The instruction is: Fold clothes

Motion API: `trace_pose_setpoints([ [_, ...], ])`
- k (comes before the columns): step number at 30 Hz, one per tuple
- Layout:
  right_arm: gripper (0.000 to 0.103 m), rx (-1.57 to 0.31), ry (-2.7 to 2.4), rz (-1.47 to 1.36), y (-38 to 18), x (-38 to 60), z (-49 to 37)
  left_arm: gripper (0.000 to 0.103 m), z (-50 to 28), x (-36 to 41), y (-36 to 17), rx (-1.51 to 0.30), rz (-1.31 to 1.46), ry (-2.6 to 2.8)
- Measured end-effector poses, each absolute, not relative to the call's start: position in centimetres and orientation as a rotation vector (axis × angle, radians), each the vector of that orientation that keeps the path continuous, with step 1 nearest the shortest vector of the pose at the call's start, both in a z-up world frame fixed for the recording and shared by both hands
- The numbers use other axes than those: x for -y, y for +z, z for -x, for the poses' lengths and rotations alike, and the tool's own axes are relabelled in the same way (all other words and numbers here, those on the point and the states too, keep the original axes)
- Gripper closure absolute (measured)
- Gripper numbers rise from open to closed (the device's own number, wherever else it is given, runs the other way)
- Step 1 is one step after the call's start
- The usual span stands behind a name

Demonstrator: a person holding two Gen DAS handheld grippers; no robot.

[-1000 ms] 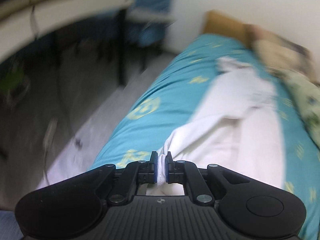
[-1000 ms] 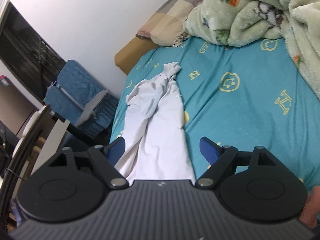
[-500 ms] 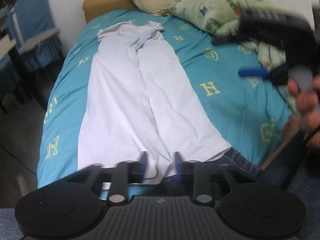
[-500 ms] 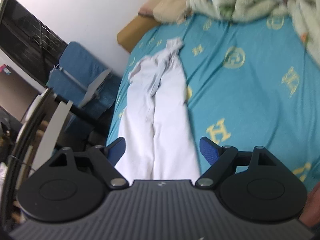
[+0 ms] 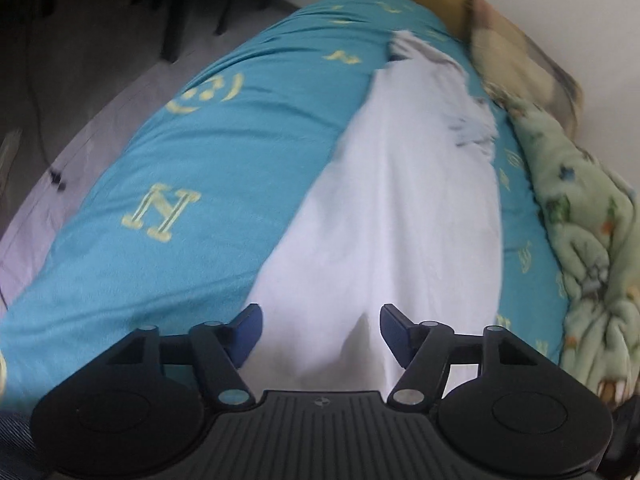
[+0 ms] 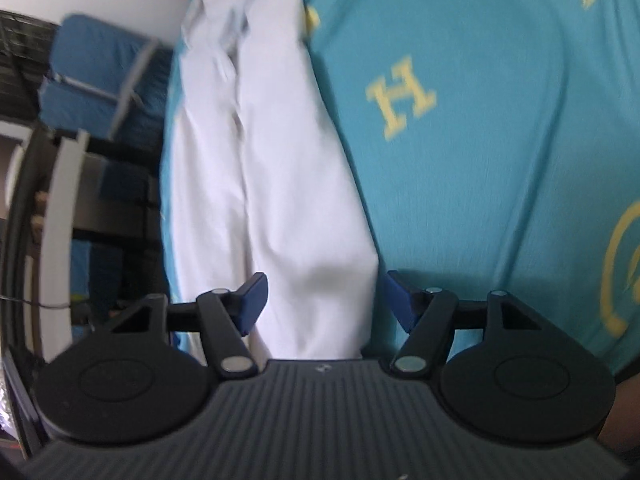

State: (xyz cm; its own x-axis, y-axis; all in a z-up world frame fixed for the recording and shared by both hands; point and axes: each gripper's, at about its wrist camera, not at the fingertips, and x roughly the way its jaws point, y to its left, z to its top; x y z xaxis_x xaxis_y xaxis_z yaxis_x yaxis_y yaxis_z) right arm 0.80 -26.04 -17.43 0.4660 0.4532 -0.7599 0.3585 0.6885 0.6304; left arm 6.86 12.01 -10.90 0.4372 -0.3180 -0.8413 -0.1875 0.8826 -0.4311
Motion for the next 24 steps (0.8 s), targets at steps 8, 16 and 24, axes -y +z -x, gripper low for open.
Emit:
trace_pose_setpoints([
  [8,0.060,-1.178,0.096,-0.766,-17.2,23.1,0.3,0.019,-7.5,-11.2,-12.8,-1.237,0.383,0.027],
  [16,0.080,-1.157,0.053,-0.717,-15.6,22.9,1.0,0.017,-7.1,-13.7,-12.9,-1.211,0.581,0.047],
  [24,0.080,-1.150,0.033,-0.784,-16.7,24.1,1.0,0.031,-7.0,-12.5,-13.3,-1.236,0.530,-0.010],
])
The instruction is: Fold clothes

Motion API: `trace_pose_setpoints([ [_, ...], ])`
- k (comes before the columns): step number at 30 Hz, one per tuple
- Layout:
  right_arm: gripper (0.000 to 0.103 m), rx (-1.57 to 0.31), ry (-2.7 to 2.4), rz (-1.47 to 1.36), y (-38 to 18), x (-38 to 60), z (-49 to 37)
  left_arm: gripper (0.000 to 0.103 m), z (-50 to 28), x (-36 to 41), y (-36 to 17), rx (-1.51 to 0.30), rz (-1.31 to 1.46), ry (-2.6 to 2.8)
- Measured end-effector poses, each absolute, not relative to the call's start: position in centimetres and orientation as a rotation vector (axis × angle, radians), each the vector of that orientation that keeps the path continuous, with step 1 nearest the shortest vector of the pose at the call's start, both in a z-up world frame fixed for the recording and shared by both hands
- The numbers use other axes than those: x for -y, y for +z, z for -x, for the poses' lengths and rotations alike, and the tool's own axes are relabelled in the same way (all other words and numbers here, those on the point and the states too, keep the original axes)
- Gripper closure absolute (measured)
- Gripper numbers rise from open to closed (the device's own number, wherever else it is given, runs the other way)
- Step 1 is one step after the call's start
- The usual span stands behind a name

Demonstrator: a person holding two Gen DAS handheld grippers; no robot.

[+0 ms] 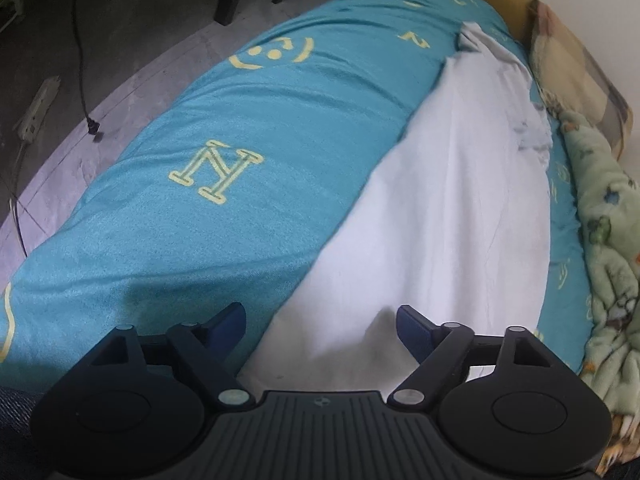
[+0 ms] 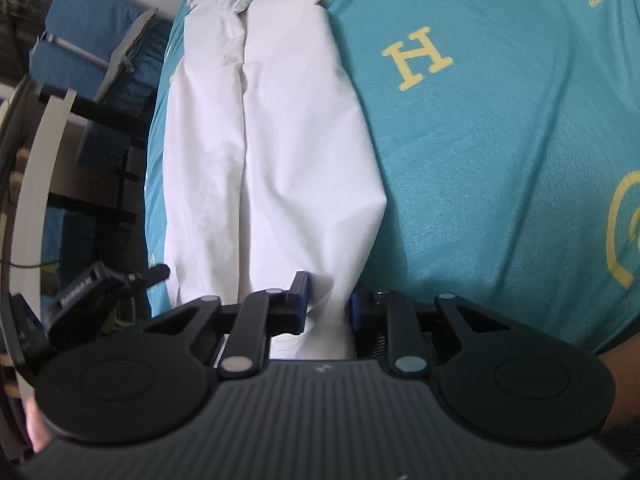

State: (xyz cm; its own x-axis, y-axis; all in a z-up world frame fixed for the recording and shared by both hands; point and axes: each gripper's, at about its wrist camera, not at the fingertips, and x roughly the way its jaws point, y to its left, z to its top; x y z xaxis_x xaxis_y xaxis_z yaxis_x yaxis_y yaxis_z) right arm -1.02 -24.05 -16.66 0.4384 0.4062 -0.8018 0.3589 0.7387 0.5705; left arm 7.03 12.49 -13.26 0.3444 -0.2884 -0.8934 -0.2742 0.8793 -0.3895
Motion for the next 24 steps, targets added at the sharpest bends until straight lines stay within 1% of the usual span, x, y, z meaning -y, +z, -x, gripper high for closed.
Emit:
trace_pose_setpoints([
  [1,0.080,-1.151,0.033,-0.780,-16.7,23.9,1.1,0.041,-7.0,-12.1,-13.4,-1.251,0.506,-0.031],
  [2,0.080,-1.149,0.032,-0.773,-16.6,23.6,1.0,0.045,-6.9,-11.8,-13.5,-1.263,0.486,-0.050],
  [4,0.080,-1.148,0.045,-0.765,-16.4,23.2,1.0,0.067,-6.4,-11.4,-13.5,-1.279,0.470,-0.074],
  [5,0.080,-1.148,0.053,-0.762,-16.4,23.1,1.0,0.075,-6.1,-11.4,-13.5,-1.286,0.474,-0.065],
  [6,0.083,-1.147,0.062,-0.751,-16.2,22.8,1.1,0.092,-5.9,-11.5,-13.6,-1.292,0.481,-0.058],
  [7,0.087,-1.143,0.075,-0.744,-16.1,22.5,1.1,0.095,-5.7,-11.6,-13.5,-1.290,0.496,-0.060],
  [9,0.094,-1.120,0.102,-0.743,-15.5,22.3,1.4,0.099,-5.3,-11.8,-13.1,-1.264,0.534,-0.084],
  [10,0.095,-1.091,0.105,-0.753,-15.0,22.6,1.7,0.099,-5.0,-11.9,-12.8,-1.240,0.558,-0.101],
  [14,0.096,-0.954,0.098,-0.804,-12.7,24.3,3.1,0.100,-3.1,-13.3,-10.6,-1.079,0.741,-0.215],
  [18,0.096,-0.822,0.127,-0.858,-9.5,26.0,4.2,0.100,-1.3,-15.0,-8.1,-0.954,0.914,-0.286],
  [21,0.096,-0.727,0.152,-0.861,-6.2,27.2,5.2,0.100,-0.6,-15.8,-6.2,-0.889,1.012,-0.344],
  [24,0.096,-0.657,0.153,-0.863,-3.2,28.3,6.6,0.101,0.5,-15.2,-3.0,-0.835,1.062,-0.434],
])
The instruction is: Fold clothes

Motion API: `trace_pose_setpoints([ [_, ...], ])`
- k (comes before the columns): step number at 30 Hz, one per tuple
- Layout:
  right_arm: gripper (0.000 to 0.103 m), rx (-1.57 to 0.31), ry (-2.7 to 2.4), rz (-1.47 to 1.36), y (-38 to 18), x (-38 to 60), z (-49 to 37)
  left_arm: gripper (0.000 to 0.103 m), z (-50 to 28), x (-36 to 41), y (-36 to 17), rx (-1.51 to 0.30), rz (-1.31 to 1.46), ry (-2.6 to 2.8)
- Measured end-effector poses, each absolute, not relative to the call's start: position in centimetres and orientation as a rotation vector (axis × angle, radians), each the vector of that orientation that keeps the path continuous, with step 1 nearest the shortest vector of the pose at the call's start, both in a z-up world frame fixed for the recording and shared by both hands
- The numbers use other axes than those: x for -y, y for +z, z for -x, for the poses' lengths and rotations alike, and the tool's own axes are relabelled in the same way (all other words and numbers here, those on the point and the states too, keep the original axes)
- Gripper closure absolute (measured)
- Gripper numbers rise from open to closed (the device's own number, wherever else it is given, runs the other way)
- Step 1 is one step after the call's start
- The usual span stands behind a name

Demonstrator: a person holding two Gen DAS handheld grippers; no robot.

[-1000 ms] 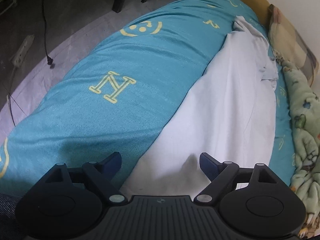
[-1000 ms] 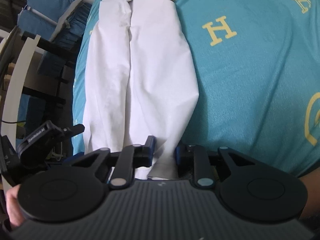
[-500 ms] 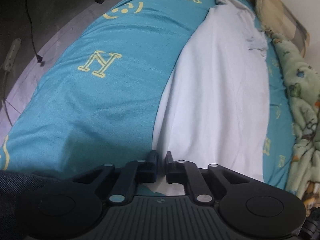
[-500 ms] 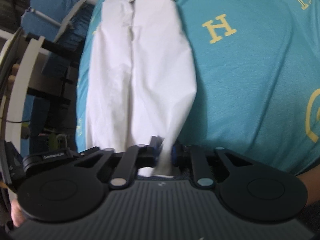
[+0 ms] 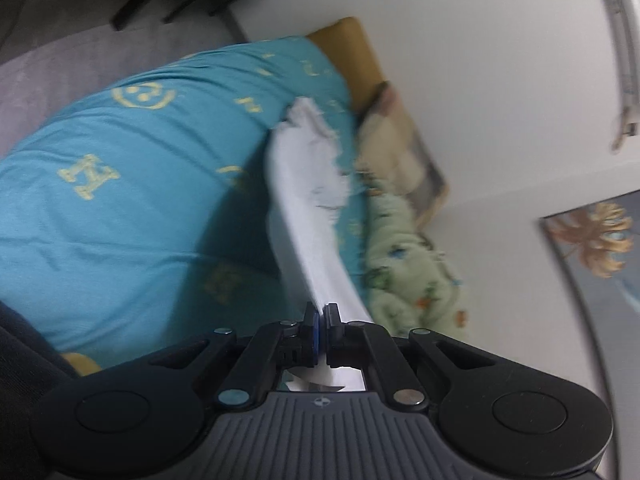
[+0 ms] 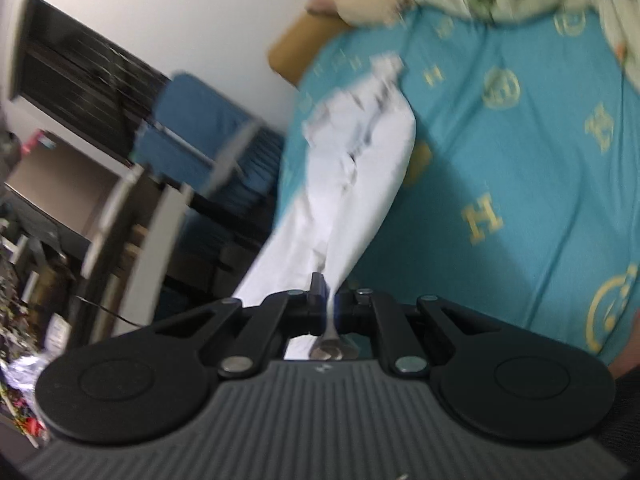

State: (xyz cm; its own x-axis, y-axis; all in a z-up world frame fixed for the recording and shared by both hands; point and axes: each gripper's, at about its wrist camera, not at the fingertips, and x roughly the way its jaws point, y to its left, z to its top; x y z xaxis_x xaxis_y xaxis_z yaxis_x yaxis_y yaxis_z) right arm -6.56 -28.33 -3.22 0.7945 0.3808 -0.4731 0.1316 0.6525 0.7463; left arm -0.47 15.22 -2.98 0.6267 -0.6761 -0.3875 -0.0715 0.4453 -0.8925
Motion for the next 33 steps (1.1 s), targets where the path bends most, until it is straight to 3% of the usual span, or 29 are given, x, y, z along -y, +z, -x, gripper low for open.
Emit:
trace_pose_setpoints([
  [5,0.096,-0.588,0.135,-0.887,-0.1,30.1,10.2,0.101,3.9,-14.0,2.1,-0.781,1.058,-0.506],
  [12,0.096,-0.672,0.082,-0.930,-2.0,31.3,11.9,0.101,6.4,-13.0,1.8,-0.820,1.003,-0.505],
  [20,0.096,-0.655,0.035,-0.903,-3.1,32.3,2.5,0.101,-3.3,-10.7,1.6,-0.863,0.859,-0.432],
  [29,0.096,-0.528,0.015,-0.691,-6.1,32.8,-8.5,0.100,-12.3,-5.0,-0.2,-0.526,0.484,-0.366],
  [33,0.096,-0.528,0.004,-0.587,-9.5,32.7,-12.3,0.100,-16.9,-3.1,-3.7,-0.551,0.387,-0.339],
])
